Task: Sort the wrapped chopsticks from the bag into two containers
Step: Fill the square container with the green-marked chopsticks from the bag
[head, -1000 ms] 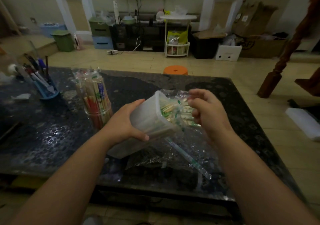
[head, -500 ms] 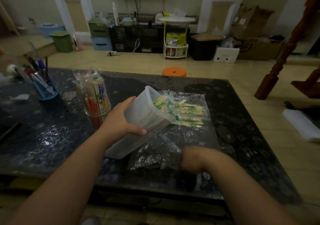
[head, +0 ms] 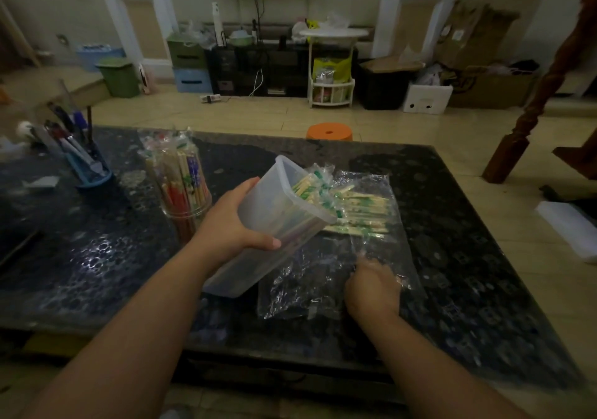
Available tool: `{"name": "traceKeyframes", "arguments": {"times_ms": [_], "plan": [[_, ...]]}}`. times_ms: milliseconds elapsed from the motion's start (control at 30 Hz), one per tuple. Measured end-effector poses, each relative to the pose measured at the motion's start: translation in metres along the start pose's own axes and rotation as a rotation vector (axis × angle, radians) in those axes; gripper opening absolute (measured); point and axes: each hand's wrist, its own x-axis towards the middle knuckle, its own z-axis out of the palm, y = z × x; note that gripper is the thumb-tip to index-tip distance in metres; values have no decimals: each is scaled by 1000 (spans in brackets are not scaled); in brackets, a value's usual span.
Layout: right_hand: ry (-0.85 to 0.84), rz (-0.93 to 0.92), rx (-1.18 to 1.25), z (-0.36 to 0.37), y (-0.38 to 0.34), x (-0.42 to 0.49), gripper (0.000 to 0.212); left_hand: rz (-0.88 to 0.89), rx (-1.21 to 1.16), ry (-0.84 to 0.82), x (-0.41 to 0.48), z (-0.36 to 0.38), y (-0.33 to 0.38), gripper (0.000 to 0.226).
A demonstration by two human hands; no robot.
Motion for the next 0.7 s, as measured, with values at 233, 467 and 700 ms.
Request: {"name": "traceKeyframes", "arguments": {"times_ms": [233,467,700], "plan": [[45,-416,0,-9,-16,25,32,-16,34,-28,6,0,-3,118],[91,-316,-53,-6,-17,39,30,-37,30,-54,10,0,-4,122],[-64,-133,-125,-7,-36,69,46,-41,28,-48,11,0,-5,124]]}}
